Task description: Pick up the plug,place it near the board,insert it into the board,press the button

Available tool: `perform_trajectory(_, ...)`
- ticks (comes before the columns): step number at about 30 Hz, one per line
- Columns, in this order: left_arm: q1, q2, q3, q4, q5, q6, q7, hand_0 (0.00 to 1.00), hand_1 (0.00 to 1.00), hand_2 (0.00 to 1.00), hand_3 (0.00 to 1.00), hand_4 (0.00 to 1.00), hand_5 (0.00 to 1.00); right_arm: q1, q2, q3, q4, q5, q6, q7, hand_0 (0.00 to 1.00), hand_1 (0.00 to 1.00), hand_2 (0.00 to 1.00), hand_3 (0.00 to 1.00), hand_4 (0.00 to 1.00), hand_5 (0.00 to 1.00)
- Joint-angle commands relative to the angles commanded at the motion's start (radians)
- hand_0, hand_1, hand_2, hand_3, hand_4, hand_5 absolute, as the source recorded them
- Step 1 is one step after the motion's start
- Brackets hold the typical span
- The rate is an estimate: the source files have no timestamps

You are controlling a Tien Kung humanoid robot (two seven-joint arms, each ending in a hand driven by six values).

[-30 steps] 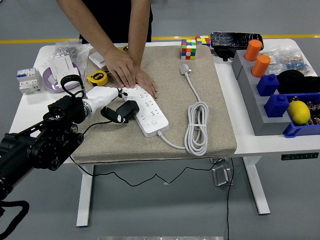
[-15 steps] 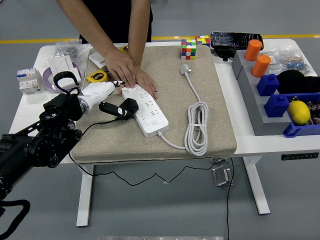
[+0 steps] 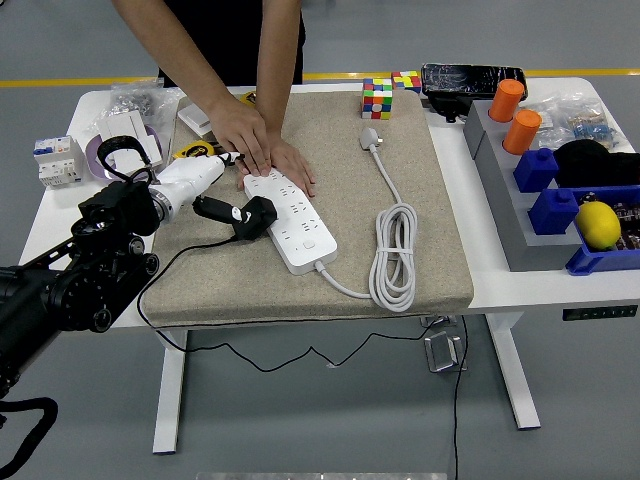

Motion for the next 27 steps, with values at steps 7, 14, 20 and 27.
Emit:
perform_trajectory(7,-0.001,0.010,-0.018,-0.008,0.004,-0.001,0.001,0.855,0.954,0.951,0.987,0.998,0.641,0.001,-0.001,0.003,0.000,-0.001,0.000,0.000,0.937,0.901,0.829,0.834,0.998,0.998)
perform_trajectory(14,0.033,0.021,-0.086,-0.064,-0.006,0.011,0.011,0.849,0.952,0.944,0.975,0.998,0.688,0.001,0.002,0.009,-0.001,-0.002,0.000,0.000,0.937,0.901,0.829,0.834,0.998,0.998)
perform_trajectory(20,0.160,-0.006,-0.269,-0.274,-0.196,0.099,0.037,0.896,0.964,0.958,0.983,0.998,0.909,-0.006,0.006,0.017,-0.002,-0.002,0.000,0.000,0.936,0.901,0.829,0.834,0.998,0.998)
perform_trajectory(27,0.287,-0.029,-0.352,-0.512,-0.458,0.105,0.091,0.998,0.998,0.998,0.998,0.998,0.998,-0.006,0.010,0.033,-0.001,-0.009,0.000,0.000,0.935,0.901,0.829,0.834,0.998,0.998)
